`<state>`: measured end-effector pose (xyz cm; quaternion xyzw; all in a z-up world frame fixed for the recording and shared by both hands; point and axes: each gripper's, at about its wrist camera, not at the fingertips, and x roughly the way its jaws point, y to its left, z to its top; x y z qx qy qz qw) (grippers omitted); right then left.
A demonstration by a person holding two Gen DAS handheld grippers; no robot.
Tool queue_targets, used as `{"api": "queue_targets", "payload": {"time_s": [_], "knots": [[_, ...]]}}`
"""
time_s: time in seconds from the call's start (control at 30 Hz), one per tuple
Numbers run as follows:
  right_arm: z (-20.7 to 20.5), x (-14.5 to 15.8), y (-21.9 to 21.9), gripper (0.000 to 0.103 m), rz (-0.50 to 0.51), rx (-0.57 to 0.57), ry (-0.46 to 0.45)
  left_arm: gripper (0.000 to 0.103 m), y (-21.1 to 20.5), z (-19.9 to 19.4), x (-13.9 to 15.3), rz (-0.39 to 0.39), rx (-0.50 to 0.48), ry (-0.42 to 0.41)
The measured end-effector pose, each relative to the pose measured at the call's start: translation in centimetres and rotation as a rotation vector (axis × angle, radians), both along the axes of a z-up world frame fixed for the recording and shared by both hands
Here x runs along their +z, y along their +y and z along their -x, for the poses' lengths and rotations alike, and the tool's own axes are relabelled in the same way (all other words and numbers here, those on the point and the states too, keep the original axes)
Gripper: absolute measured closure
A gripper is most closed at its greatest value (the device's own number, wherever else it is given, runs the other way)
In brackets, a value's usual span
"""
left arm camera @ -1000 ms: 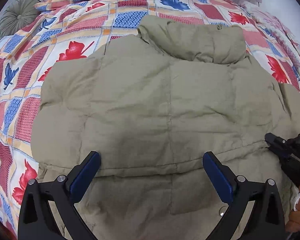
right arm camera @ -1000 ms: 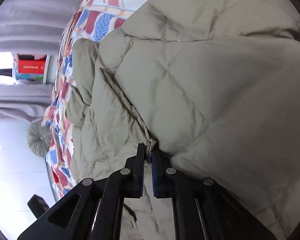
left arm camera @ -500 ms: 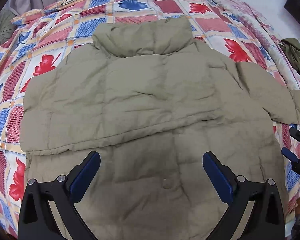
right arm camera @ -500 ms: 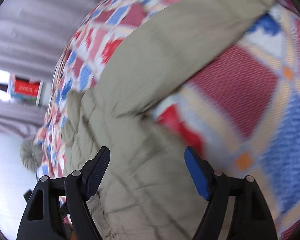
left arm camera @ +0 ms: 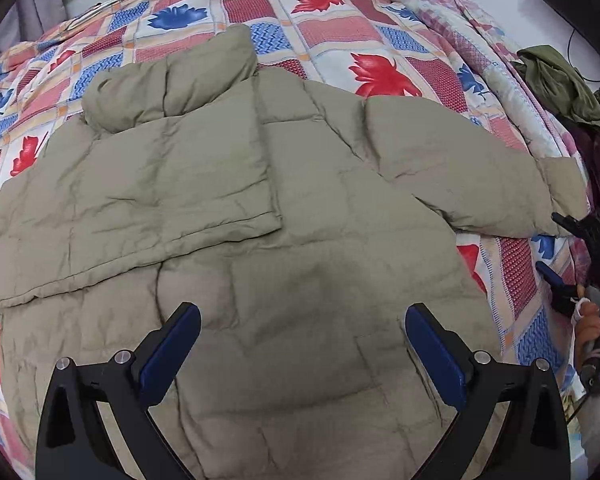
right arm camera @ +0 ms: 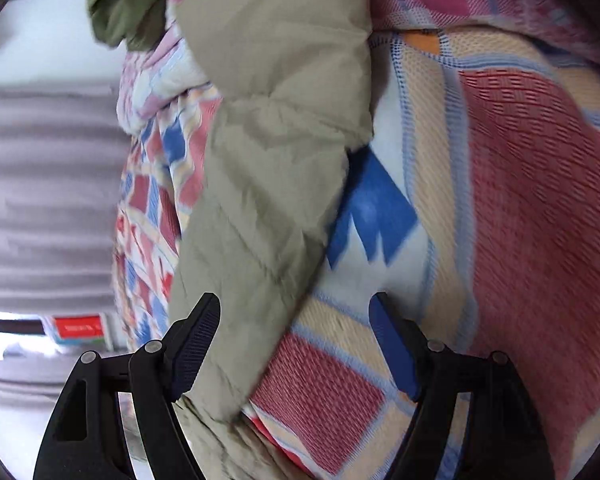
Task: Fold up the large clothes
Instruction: 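Grasp the sleeve nearest the right tool and fold it across the jacket body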
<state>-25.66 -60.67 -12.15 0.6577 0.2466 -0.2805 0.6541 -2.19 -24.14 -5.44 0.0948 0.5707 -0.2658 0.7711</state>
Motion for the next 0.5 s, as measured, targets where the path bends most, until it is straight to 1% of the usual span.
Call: {"api": "queue_targets", "payload": {"time_s": [0.13,0.2,0.27,0.3,0.33,0.37,0.4,0.5], "knots": [[-1.1,-1.4,-2.2,0.023,-0.042,-0.062,-0.066,0.0,-1.1,-0.1,-0.3,-0.015,0.006,-0.002],[-1.7,-2.0,-3.1,0.023,-0.07,-0.094,-0.115,0.0,-1.2,-0.4,-0.5,-0.021,0.014,-0.003],[-2.1,-2.4,-3.8,0.03,-0.109,-0.12,-0.159,0.0,-1.1,-0.7,-0.6,-0.027,0.027,-0.006],[-2.3,-2.6,-4.1,0.049,-0.128,-0.13,-0.175,0.0,-1.0,-0.8,-0.7,-0.027,0.034,-0.007],[-2.6,-2.9,-4.3,0.078,-0.157,-0.131,-0.191,0.0,-0.9,-1.1,-0.7,-0.027,0.045,-0.009],[-2.9,-3.0,-4.5,0.088,-0.171,-0.126,-0.194,0.0,-0.7,-1.3,-0.7,-0.026,0.053,-0.01],[-3.2,-2.8,-4.6,0.095,-0.165,-0.118,-0.19,0.0,-0.5,-1.5,-0.7,-0.025,0.062,-0.009],[-4.7,-0.8,-4.6,0.097,-0.096,-0.045,-0.203,0.0,0.2,-2.2,-0.5,-0.022,0.086,-0.017]]}}
